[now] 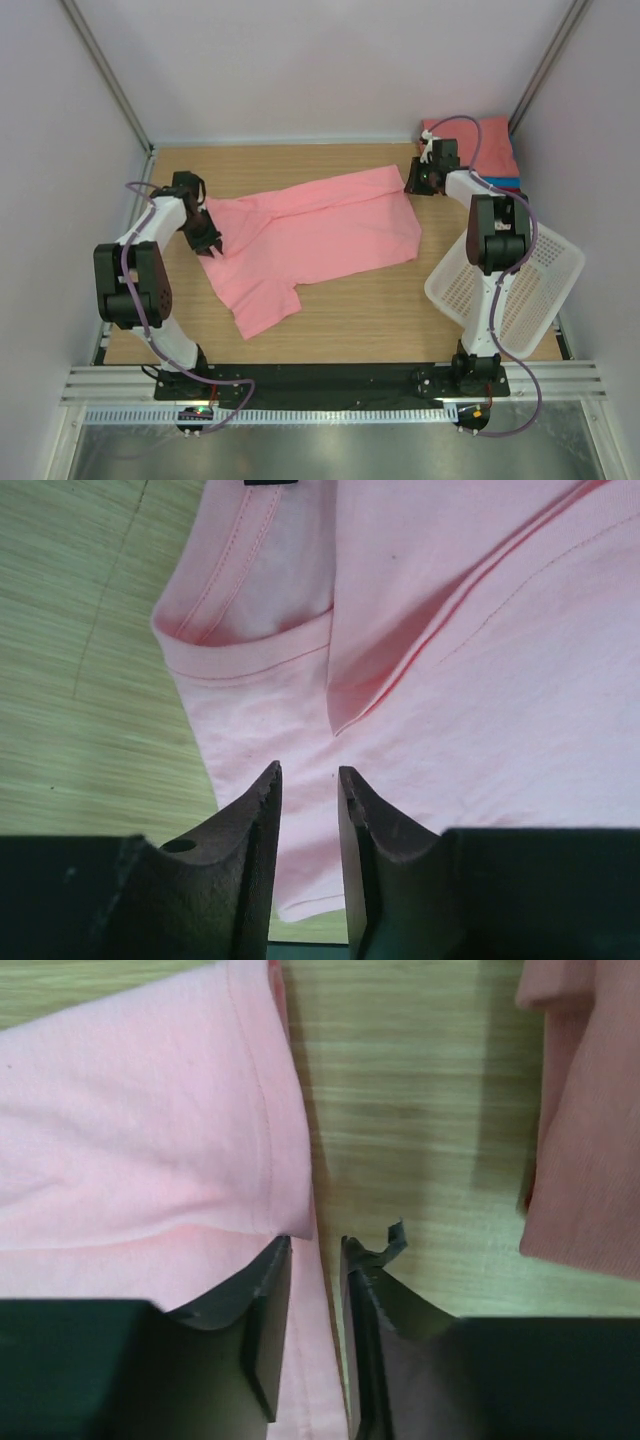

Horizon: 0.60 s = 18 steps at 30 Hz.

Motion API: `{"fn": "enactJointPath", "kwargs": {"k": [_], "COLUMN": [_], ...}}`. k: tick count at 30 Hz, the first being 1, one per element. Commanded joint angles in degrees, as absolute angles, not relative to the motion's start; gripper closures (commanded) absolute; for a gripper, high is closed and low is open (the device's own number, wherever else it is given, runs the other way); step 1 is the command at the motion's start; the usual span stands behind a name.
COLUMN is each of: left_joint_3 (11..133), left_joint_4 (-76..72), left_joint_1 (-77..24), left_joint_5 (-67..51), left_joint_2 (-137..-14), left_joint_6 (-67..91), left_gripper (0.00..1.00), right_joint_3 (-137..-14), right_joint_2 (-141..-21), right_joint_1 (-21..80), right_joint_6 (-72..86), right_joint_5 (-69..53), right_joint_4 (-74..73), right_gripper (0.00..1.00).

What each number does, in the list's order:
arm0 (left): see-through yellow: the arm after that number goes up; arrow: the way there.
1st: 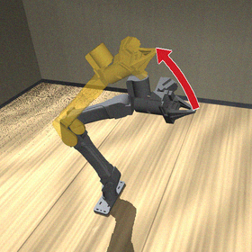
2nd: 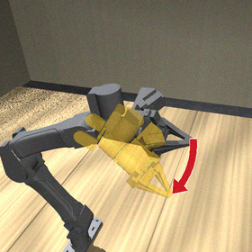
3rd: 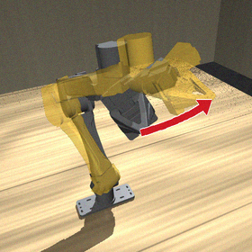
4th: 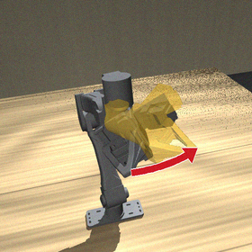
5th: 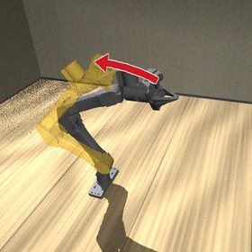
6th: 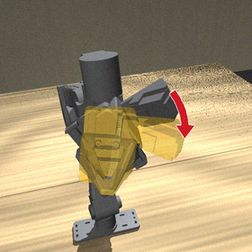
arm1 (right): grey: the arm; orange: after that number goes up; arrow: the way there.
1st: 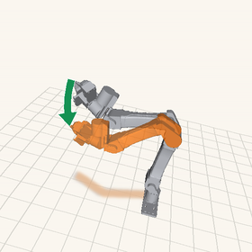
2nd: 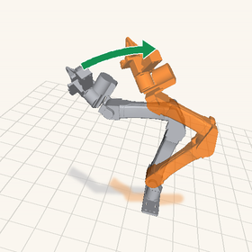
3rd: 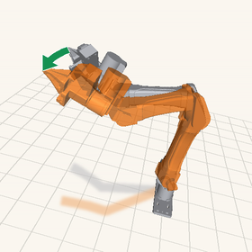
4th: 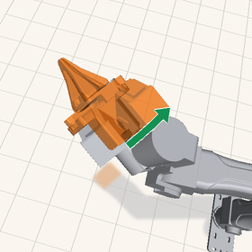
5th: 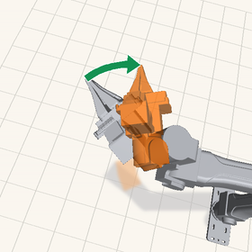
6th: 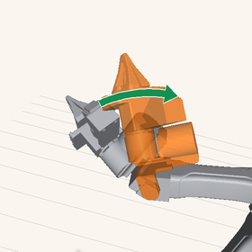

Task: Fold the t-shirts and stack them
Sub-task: Fold the tshirt

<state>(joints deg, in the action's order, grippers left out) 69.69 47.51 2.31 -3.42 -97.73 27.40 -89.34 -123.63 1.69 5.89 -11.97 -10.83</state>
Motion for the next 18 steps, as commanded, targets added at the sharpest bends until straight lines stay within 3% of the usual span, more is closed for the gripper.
{"fn": "enactJointPath", "kwargs": {"k": [1,3,8,12,18], "left_joint_3": [71.10,73.82,74.62,69.45,66.54], "left_joint_4": [49.65,51.23,50.98,46.07,42.11], "left_joint_1": [2.28,2.28,3.95,5.18,5.36], "left_joint_5": [-5.98,-4.49,-1.15,-1.93,-2.55], "left_joint_2": [-96.42,-96.07,-96.24,-96.67,-101.42], "left_joint_6": [29.00,29.09,30.14,31.29,31.81], "left_gripper": [0.69,0.67,0.61,0.57,0.56], "right_joint_3": [-94.03,-97.18,-98.97,-93.18,-95.09], "right_joint_2": [-120.06,-118.92,-115.41,-109.87,-105.82], "right_joint_1": [1.49,1.41,1.67,3.68,5.19], "right_joint_6": [7.47,9.13,14.14,15.03,15.82], "right_joint_5": [-9.77,-8.44,-6.94,-6.68,-5.45], "right_joint_4": [-18.35,-25.11,-39.35,-41.56,-46.93], "right_gripper": [0.64,0.57,0.59,0.57,0.57]}}
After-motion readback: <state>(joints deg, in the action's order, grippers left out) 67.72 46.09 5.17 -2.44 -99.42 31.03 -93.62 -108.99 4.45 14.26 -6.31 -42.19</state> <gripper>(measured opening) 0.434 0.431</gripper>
